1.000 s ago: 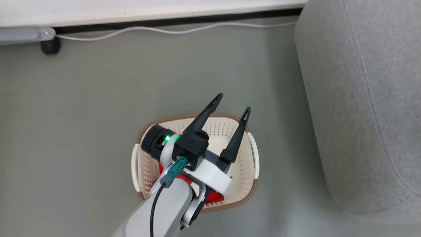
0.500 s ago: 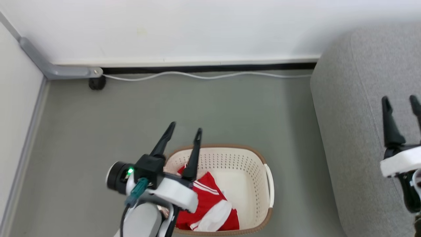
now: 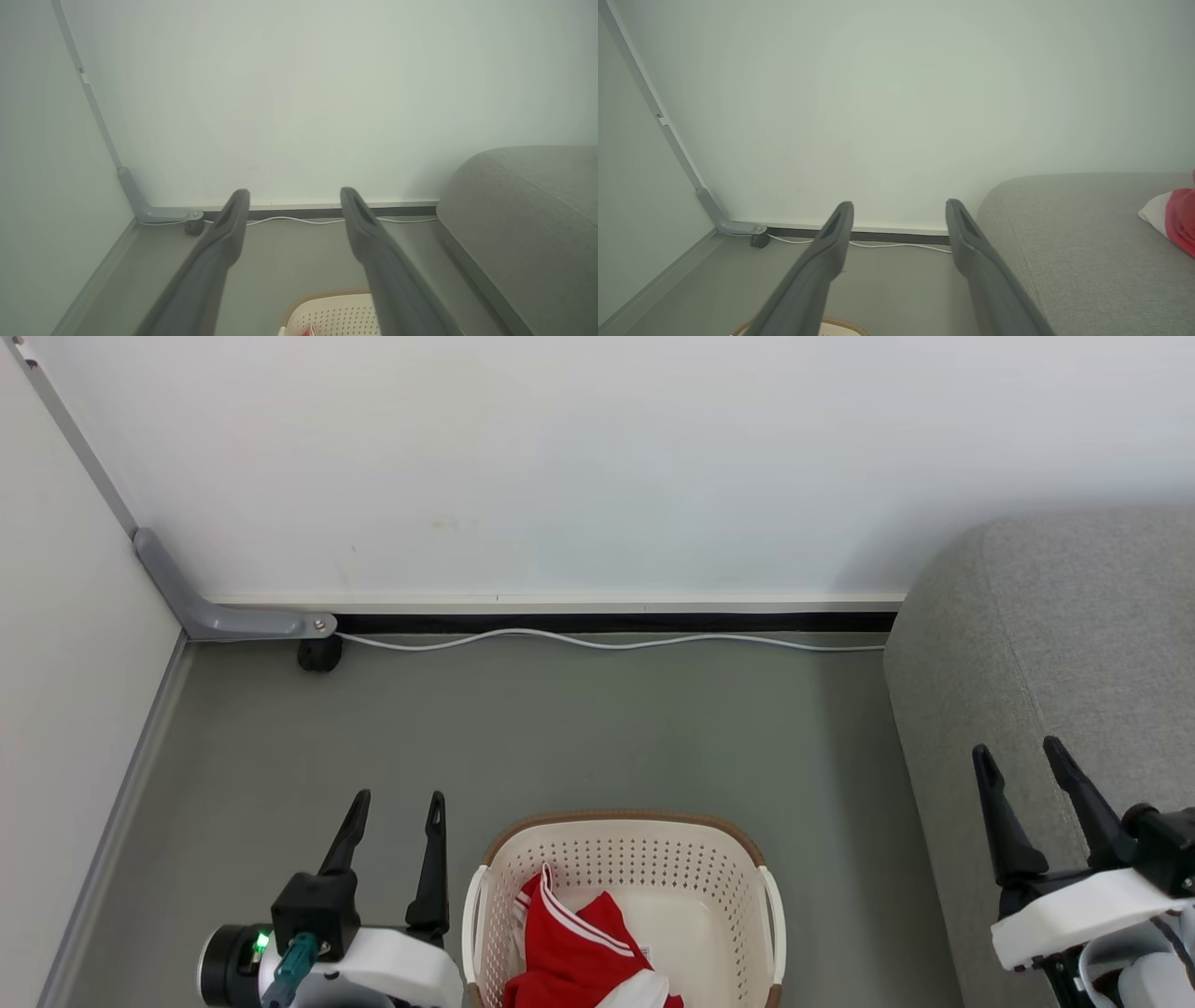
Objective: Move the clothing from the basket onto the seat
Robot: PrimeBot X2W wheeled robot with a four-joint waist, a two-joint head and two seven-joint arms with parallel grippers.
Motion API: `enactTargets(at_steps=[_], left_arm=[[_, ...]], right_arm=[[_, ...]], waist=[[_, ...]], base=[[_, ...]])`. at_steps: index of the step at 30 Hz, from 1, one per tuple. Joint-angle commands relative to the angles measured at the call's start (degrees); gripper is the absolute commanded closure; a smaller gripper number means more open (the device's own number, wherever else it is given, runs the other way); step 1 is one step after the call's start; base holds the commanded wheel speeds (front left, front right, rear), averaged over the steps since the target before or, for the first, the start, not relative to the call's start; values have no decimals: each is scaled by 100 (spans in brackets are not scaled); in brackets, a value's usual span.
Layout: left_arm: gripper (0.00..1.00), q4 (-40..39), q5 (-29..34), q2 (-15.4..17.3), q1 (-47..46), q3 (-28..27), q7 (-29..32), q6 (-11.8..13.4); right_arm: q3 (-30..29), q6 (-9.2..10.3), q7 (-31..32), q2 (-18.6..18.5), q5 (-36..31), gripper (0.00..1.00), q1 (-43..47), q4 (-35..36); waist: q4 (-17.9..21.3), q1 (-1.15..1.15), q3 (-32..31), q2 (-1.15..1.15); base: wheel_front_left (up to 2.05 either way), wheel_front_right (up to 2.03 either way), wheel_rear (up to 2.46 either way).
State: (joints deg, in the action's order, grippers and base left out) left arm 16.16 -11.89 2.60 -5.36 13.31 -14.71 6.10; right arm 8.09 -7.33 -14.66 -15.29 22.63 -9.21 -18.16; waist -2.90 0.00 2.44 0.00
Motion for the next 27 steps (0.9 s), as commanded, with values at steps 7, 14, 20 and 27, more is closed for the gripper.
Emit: enactTargets(at_steps=[7,14,20,27], left_arm=[[0,-249,121,28,436,-541,-29,80],[0,-294,149,28,620,-614,-29,74],[0,-301,128,28,764,-691,-29,90],[0,-327,71,28,809,-694,-29,110]], right_arm=[[217,-16,-34,86,-146,0,350,318],[195,-16,-34,161,-244,0,467,394],[185,-16,-34,258,-289,0,553,408],[183,-16,-34,286,-291,0,546,401]], waist=[[130,0,-198,0],[188,0,-256,0],[238,0,-311,0],[263,0,-287,0]], base=[[0,0,0],[0,0,0],[0,0,0],[0,0,0]])
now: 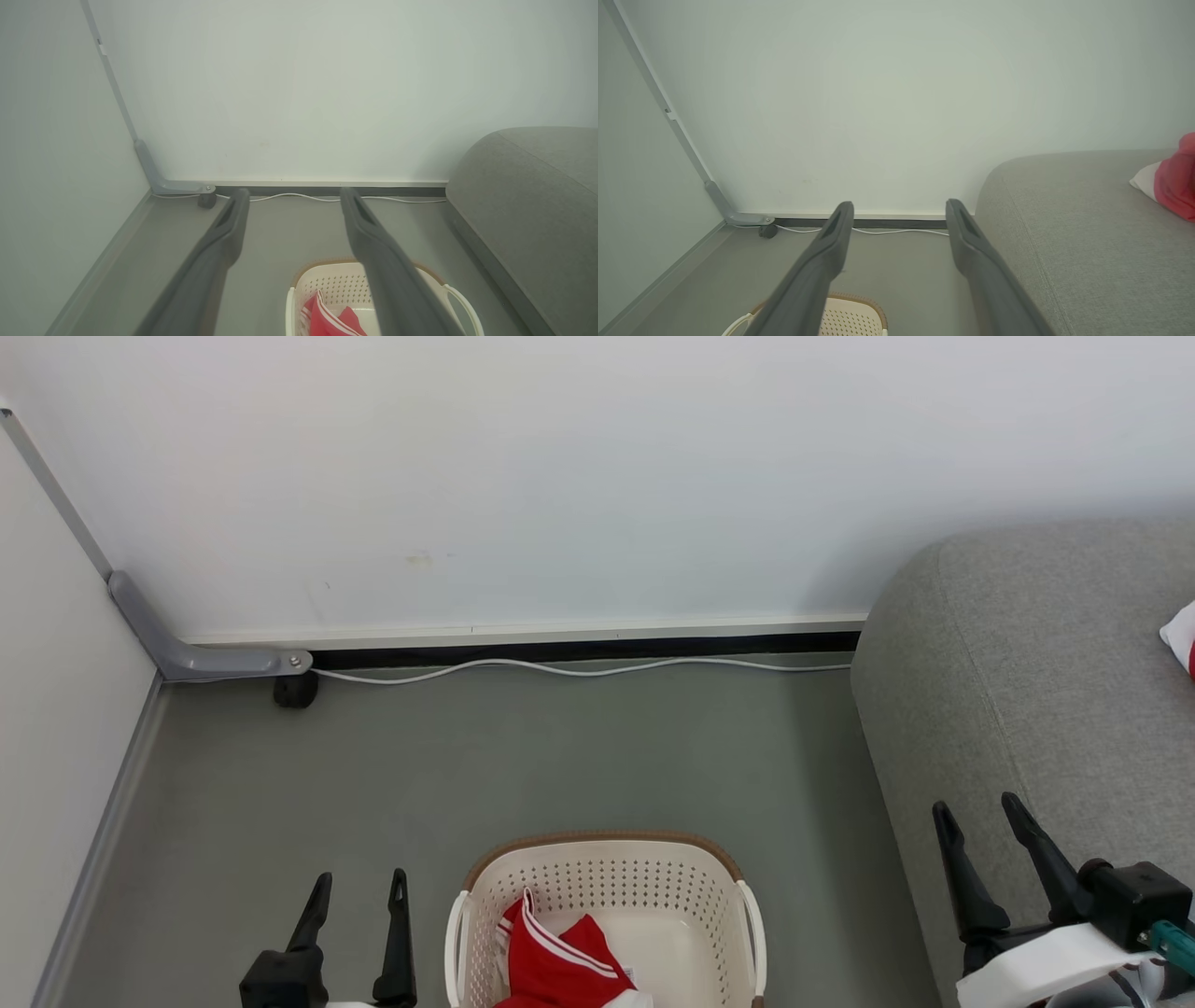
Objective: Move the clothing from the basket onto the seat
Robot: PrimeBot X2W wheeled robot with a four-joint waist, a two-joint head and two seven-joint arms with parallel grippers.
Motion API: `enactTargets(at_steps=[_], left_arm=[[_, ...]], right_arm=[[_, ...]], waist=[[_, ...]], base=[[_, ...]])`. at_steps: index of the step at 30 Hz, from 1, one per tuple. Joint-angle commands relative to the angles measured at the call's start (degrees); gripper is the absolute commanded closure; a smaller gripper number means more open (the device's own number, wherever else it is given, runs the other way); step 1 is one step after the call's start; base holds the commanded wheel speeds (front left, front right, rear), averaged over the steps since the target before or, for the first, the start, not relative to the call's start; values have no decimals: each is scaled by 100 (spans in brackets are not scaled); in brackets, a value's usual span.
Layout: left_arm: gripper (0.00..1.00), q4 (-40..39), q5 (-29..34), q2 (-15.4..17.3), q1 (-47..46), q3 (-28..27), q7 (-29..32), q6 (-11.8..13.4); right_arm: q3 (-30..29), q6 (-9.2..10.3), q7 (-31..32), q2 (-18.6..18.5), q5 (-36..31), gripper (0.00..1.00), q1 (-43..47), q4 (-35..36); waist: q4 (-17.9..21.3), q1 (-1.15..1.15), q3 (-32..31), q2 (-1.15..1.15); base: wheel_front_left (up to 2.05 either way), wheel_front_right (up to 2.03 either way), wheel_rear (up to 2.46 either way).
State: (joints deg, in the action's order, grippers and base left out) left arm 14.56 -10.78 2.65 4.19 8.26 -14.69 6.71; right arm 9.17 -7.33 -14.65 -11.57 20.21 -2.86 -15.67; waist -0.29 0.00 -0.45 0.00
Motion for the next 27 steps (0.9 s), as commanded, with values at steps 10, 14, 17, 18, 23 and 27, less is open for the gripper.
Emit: enactTargets(at_steps=[10,14,17,18,23,27], left_arm=[[0,-123,-88,22,-176,-6,-31,40],[0,-53,-163,22,-235,190,-31,74],[0,1,-253,22,-340,384,-31,159],[0,23,-282,22,-385,455,-31,197],[0,169,-471,22,-649,840,-31,388],[0,332,-548,22,-852,1063,-31,472]], right_arm=[[42,-16,-35,-96,-5,0,-133,156],[21,-16,-35,-135,30,0,-186,233],[21,-16,-35,-193,83,0,-294,325],[25,-16,-35,-218,104,0,-343,359],[38,-16,-35,-362,259,0,-616,534],[77,-16,-35,-455,352,0,-797,664]], waist=[[13,0,82,0],[31,0,280,0],[60,0,540,0],[73,0,640,0],[143,0,1179,0],[208,0,1505,0]], base=[[0,0,0],[0,0,0],[0,0,0],[0,0,0],[0,0,0],[0,0,0]])
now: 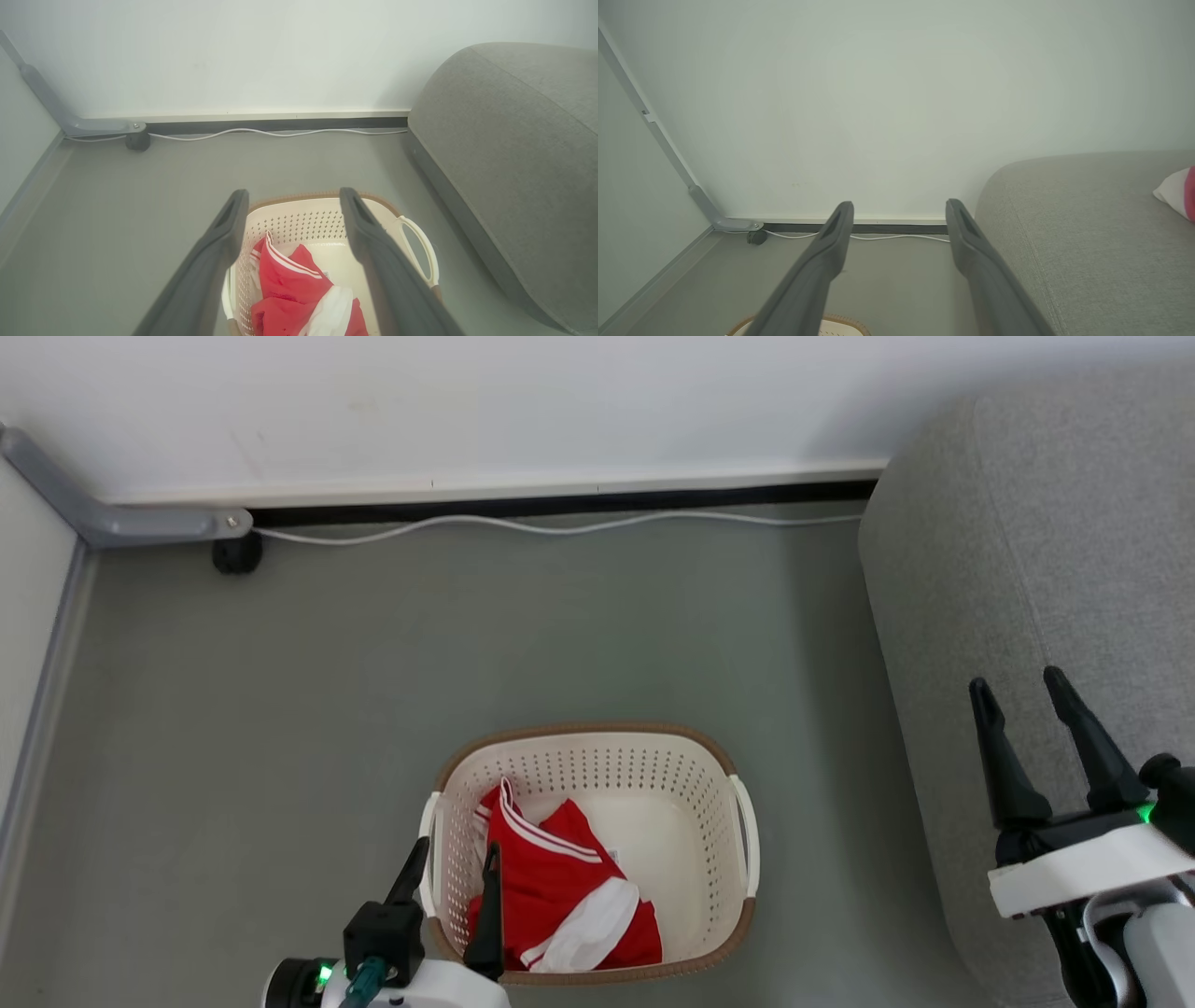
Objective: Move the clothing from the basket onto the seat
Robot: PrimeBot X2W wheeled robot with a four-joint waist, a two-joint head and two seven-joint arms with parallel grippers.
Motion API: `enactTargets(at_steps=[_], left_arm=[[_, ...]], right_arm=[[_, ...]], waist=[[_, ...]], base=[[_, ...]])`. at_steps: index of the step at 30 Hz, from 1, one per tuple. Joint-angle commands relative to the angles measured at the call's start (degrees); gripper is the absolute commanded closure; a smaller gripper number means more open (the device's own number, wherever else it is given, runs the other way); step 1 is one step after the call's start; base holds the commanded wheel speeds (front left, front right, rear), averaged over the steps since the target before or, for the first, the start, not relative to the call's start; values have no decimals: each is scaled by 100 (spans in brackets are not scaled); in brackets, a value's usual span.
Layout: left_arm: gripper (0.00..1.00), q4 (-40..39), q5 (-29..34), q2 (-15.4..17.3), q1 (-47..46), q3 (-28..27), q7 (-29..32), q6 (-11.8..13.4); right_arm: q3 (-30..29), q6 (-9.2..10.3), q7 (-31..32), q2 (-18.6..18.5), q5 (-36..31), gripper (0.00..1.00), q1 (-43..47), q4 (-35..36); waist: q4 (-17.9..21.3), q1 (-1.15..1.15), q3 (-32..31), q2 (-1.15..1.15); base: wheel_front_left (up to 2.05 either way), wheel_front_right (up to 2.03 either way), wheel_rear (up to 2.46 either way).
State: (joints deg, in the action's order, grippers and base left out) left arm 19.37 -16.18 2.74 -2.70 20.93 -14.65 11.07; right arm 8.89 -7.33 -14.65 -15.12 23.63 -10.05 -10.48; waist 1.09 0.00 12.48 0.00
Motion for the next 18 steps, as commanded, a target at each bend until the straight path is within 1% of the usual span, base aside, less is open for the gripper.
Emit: enactTargets(at_steps=[1,10,18], left_arm=[[0,-82,-26,14,-248,-132,-35,57],[0,659,-364,14,-1267,653,-35,200],[0,1416,-897,14,-2267,1306,-35,273]], right_arm=[[110,-16,-35,-132,45,0,-135,185],[207,-16,-35,-447,295,0,-682,519],[274,-16,-35,-688,439,0,-1112,821]], waist=[[88,0,324,0],[216,0,1355,0],[308,0,2240,0]], base=[[0,0,0],[0,0,0],[0,0,0]])
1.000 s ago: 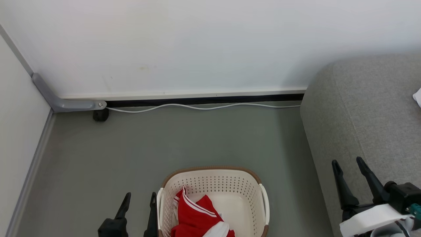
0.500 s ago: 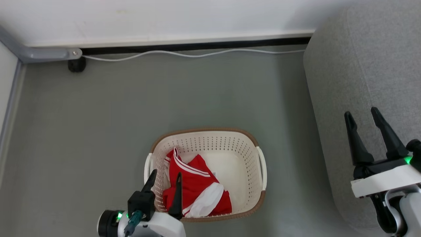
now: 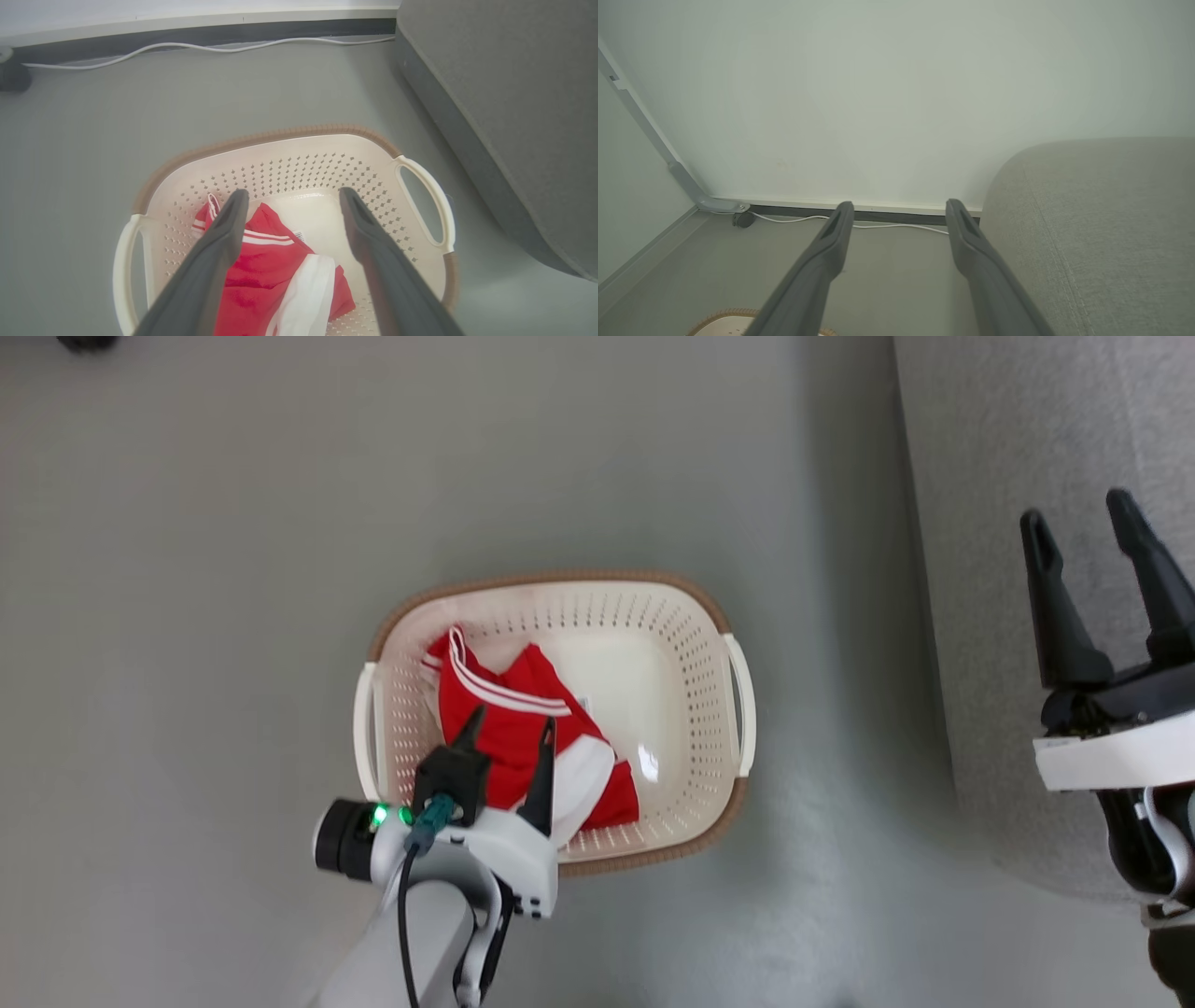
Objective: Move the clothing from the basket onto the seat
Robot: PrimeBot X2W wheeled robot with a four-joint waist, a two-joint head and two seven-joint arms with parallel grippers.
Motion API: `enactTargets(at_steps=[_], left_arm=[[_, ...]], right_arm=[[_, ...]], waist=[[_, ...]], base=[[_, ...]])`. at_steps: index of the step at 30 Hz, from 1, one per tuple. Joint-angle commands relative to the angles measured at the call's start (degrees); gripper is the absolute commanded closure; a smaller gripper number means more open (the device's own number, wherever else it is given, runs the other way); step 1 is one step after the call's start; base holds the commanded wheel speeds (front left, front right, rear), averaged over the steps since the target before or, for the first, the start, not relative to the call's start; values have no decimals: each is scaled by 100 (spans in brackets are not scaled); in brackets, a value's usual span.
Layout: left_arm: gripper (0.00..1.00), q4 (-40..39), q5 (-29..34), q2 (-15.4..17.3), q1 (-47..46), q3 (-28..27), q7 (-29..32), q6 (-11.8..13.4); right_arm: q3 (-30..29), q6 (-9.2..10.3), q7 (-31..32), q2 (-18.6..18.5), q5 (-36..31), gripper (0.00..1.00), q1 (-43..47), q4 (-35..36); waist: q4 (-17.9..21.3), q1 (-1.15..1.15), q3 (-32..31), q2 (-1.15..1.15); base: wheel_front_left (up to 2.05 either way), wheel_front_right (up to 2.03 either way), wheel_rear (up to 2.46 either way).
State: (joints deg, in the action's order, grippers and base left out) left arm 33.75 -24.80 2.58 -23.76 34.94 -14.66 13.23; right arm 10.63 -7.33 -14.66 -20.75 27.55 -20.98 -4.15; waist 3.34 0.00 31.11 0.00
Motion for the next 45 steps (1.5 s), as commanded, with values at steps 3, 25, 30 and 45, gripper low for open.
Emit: enactTargets(at_steps=[3,25,30,45], left_arm=[[0,355,-162,30,-526,65,-34,58],[0,3071,-1684,30,-2657,1768,943,-71],[0,3117,-1746,30,-2881,2088,1233,-16],[0,3551,-1659,30,-3554,2874,1701,797]], right_arm=[[137,-16,-34,-200,85,0,-181,305],[287,-16,-34,-188,196,0,-704,689],[283,-16,-34,-184,217,0,-722,698],[229,-16,-34,-150,221,0,-722,785]], waist=[[150,0,678,0],[631,0,1903,0],[681,0,1985,0],[711,0,2257,0]], base=[[0,0,0],[0,0,0],[0,0,0],[0,0,0]])
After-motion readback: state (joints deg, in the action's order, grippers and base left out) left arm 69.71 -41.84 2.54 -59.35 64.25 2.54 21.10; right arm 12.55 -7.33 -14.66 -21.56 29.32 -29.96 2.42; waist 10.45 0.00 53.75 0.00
